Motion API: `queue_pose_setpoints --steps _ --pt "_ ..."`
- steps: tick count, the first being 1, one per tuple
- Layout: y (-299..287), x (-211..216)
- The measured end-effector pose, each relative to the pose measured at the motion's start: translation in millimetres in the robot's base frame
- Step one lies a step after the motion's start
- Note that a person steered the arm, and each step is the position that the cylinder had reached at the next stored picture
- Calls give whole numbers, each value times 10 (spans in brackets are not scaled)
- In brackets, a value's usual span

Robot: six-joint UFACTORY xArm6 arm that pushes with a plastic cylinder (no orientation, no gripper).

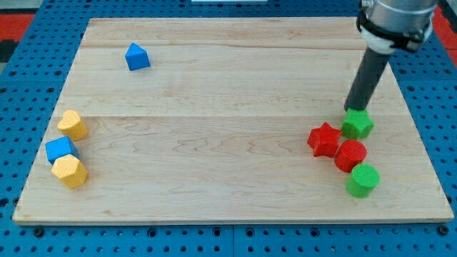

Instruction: Reposition the blue triangle on top of group of the blocks

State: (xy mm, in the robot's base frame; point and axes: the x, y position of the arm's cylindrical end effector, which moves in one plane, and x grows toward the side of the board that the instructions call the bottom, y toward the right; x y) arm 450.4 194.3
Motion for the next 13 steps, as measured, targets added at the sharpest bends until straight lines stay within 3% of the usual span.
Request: queue_pose_setpoints --steps 1,2,3,4,5,6,7,8,9,10,11,13 --pt "-70 -112" --pt "-331 -779" --pt "-980 -1574" --pt "-2031 -2060" --pt "-3451 -2067" --pt "-3952 -1605" --pt "-3798 -1016" --pt "-3901 -1164" --pt "-4593 -1498" --pt "-4043 -1598" --pt "-3064 -1222" --pt "-2587 -1246"
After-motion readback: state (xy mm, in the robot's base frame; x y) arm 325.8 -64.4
